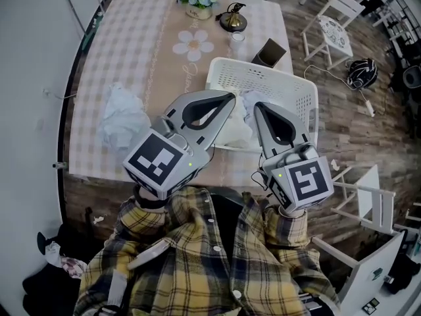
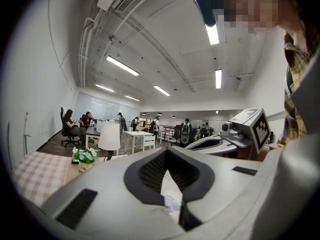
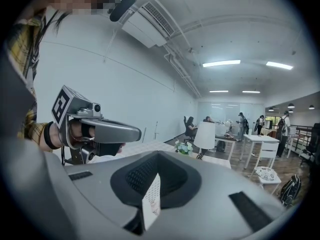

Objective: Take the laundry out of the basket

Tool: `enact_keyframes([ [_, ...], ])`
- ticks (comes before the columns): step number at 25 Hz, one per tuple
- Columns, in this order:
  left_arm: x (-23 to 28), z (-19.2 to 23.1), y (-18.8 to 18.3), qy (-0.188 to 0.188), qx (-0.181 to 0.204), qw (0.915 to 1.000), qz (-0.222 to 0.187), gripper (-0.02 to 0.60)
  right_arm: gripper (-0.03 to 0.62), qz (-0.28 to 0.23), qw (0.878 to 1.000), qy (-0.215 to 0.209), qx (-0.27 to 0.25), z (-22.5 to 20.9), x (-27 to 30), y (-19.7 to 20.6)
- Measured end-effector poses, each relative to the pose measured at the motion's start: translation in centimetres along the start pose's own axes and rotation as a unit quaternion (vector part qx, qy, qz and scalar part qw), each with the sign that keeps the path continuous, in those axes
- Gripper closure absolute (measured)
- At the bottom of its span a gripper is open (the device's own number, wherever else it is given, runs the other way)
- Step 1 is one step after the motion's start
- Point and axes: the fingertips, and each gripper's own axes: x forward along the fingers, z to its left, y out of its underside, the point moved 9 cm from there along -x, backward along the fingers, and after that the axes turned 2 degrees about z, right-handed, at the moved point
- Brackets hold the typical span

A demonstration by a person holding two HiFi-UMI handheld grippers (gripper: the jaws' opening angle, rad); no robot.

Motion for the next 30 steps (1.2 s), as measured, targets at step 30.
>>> enact_keyframes([
  [30, 9.1, -0.8, 3.5, -0.037, 0.028, 0.9898, 0.134, 0.523, 0.56, 0.104, 0.992, -0.051, -0.044, -9.1, 1.3, 5.5],
])
